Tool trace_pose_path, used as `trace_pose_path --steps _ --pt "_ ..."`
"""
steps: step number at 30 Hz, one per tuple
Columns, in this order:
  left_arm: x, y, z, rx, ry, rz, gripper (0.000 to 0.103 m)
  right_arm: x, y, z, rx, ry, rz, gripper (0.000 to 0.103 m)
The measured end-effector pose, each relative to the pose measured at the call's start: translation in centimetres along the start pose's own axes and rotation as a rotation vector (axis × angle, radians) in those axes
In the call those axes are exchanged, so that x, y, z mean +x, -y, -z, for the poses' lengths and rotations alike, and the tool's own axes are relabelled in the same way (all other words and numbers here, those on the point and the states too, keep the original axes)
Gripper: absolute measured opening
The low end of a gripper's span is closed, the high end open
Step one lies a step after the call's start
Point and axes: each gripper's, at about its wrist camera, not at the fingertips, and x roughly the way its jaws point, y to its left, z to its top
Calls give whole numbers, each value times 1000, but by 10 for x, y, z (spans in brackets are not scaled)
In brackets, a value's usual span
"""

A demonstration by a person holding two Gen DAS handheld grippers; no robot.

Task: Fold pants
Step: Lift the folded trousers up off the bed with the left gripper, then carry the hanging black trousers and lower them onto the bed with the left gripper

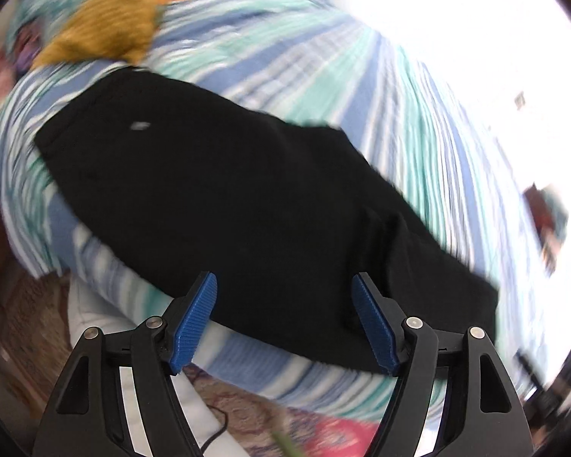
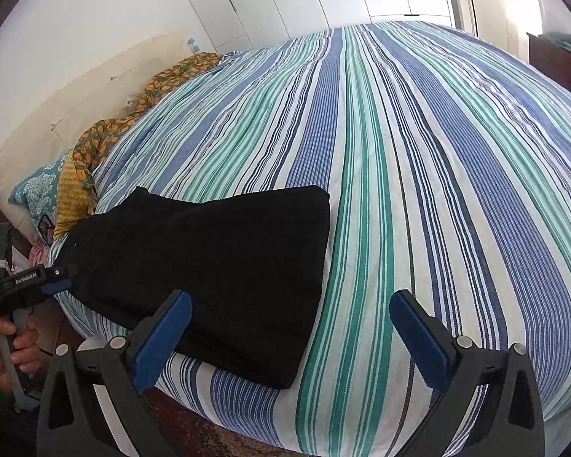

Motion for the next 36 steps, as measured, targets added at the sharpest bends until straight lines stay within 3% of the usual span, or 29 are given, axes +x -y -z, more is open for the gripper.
trace_pose_path --steps 5,7,10,15,23,31,32,33,36 --pt "-21 -117 -27 -431 123 109 75 4 -2 2 -7 -17 -4 103" --pt "-21 -149 -35 -523 155 119 71 7 -3 2 -11 -27 -6 103" --pt "-15 -186 -48 -607 179 117 55 9 -7 5 -29 -42 -5 103" --pt "1 -213 -64 -656 188 59 43 13 -11 8 -44 -64 4 103" --pt "27 -205 -77 -605 134 -8 43 19 -9 11 -43 -94 21 103" --pt "9 -187 -75 -543 185 -119 43 24 -14 15 -66 -115 28 103" --pt "9 -186 -75 -530 182 -129 41 25 -14 15 -66 -117 27 103" --pt "11 -185 -76 -514 176 -134 30 26 -14 16 -66 -120 26 103" --pt "15 -183 -81 -474 166 -157 22 28 -16 18 -75 -130 27 103"
